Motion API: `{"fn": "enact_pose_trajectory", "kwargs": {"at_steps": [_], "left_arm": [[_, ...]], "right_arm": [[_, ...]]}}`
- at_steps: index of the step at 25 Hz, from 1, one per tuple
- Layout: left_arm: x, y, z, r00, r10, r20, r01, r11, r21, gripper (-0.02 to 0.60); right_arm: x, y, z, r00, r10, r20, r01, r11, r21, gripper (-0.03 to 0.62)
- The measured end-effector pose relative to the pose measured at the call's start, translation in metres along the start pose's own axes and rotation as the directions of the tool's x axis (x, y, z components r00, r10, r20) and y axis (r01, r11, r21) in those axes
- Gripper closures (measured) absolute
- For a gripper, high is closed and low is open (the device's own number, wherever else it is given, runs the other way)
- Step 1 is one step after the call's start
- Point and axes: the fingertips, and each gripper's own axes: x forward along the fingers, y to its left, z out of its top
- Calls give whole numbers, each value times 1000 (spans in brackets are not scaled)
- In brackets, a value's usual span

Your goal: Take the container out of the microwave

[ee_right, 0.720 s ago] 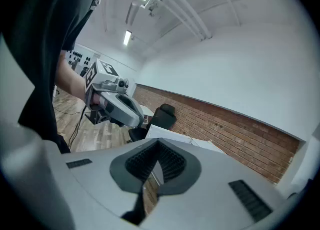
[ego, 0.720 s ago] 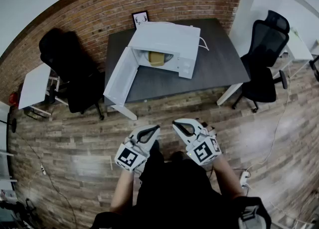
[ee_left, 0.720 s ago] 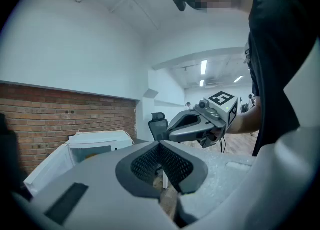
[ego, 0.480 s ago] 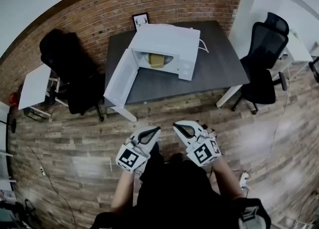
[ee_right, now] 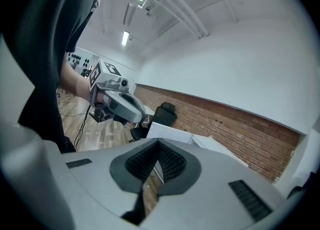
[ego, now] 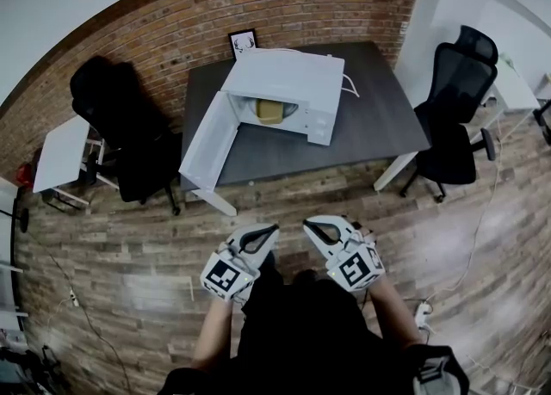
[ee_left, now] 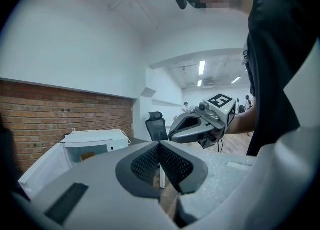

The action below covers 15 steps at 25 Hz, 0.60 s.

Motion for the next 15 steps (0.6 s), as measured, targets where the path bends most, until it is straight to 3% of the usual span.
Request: {"fn": "enact_pose_trajectory", "kwargs": {"at_steps": [15], "left_arm": [[14,-12,-3,999,19,-39,-18,1000,26,580]], "right_arm": [[-17,-13,-12,999,-32,-3,32,999,27,597]]}}
